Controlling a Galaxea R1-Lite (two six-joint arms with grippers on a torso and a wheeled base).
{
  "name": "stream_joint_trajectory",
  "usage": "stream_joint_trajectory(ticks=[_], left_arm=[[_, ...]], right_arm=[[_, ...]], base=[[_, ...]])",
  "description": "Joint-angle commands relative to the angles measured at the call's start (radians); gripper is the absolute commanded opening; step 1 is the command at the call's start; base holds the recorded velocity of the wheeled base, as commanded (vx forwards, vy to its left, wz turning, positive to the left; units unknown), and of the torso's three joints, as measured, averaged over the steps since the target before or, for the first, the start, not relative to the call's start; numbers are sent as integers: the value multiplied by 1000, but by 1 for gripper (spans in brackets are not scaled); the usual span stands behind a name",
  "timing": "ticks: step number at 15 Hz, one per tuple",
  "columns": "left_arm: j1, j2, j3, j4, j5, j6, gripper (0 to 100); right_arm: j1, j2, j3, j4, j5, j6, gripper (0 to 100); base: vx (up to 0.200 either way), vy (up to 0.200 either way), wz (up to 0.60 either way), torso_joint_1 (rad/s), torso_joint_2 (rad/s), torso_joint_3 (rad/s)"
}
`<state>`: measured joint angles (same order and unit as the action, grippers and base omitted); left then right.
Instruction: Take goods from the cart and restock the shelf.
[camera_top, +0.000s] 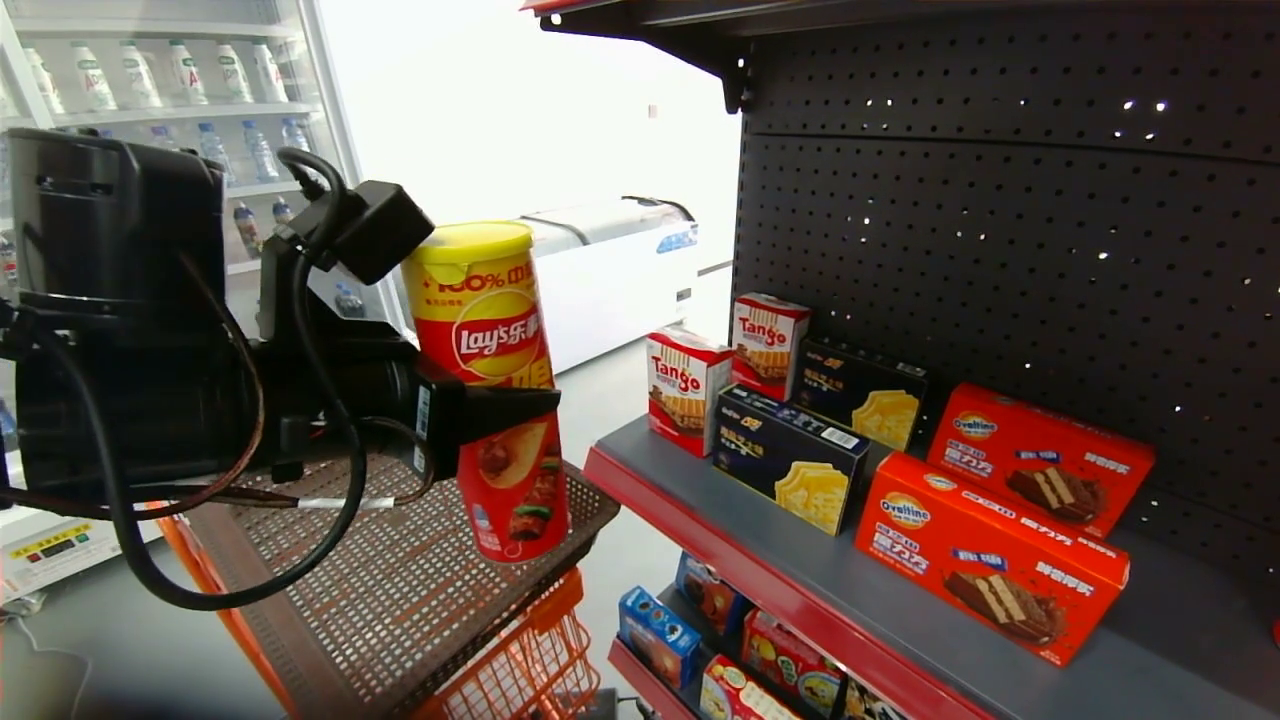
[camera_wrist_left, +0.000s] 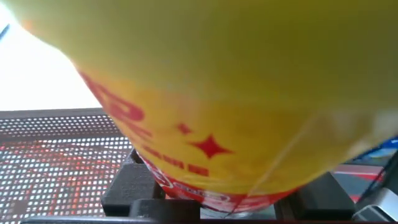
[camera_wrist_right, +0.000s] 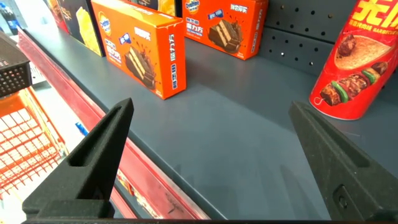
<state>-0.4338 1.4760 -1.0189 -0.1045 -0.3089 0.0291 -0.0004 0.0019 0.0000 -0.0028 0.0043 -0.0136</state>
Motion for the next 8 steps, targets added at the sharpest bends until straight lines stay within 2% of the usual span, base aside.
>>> stream_joint_trajectory(ticks=[1,4,8], left_arm=[[-19,29,-17,11,-2,0,0],[-48,40,-36,48,-22,0,0],[-71,49,-29,49,-27,3,0]], right_arm=[[0,0,0,0,0,0,100],[0,0,0,1,0,0,100],[0,0,0,0,0,0,100]], base=[[0,0,0,0,0,0],[0,0,0,0,0,0],[0,0,0,0,0,0]])
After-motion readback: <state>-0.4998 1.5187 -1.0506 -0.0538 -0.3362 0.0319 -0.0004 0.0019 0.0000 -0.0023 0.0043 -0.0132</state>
